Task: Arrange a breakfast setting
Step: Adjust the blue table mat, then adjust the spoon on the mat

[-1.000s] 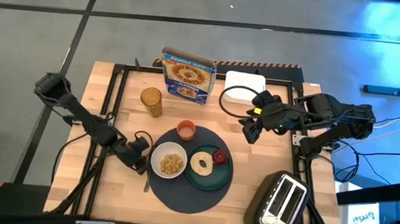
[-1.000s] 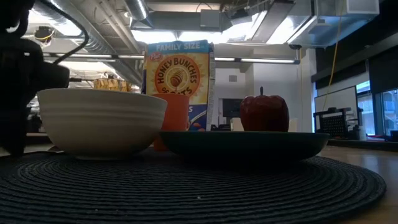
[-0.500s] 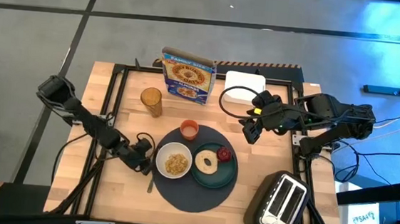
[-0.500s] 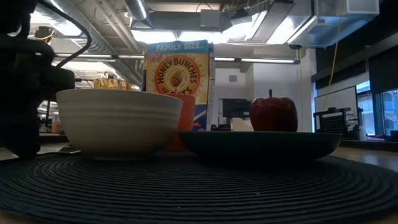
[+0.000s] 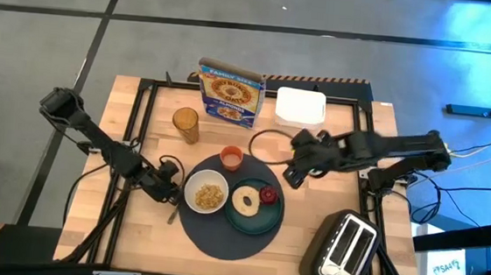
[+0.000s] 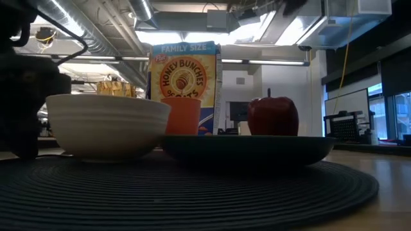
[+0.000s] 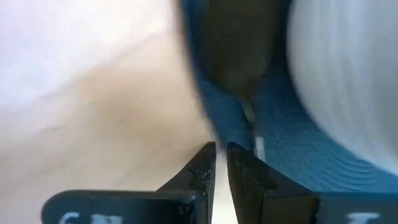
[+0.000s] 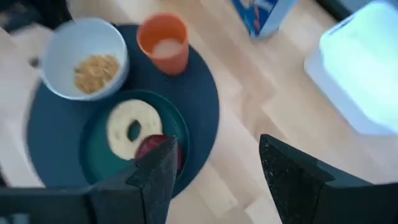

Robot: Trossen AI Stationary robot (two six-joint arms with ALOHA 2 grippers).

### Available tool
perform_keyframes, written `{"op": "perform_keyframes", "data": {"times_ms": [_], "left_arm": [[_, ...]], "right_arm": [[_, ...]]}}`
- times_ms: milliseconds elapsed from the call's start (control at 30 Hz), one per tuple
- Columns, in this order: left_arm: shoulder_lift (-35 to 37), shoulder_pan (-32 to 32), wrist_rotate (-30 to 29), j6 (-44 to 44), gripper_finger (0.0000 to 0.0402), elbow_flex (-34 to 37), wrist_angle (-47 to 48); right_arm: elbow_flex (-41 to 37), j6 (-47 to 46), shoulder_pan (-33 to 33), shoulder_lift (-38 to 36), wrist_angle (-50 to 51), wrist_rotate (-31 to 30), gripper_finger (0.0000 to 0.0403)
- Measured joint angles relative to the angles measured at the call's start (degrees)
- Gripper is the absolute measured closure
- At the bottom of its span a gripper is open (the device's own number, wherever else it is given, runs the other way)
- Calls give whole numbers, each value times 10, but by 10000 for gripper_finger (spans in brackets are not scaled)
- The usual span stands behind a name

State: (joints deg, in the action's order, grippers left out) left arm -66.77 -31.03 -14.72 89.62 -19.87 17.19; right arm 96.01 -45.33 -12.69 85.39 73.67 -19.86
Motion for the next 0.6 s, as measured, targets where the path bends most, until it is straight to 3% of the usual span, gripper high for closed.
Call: {"op": "perform_keyframes", "data": {"times_ms": [233, 333, 600], "left_arm": [[87, 0, 7, -1, 368, 2, 67], [113, -2, 28, 3, 368, 2, 55], [51, -46, 33, 44, 368, 0, 18]], "right_arm": [[-124, -35, 25, 1, -75, 54, 187], [-164, -59, 28, 1, -98, 76, 187], [-193, -85, 22, 0, -94, 81, 187]]}}
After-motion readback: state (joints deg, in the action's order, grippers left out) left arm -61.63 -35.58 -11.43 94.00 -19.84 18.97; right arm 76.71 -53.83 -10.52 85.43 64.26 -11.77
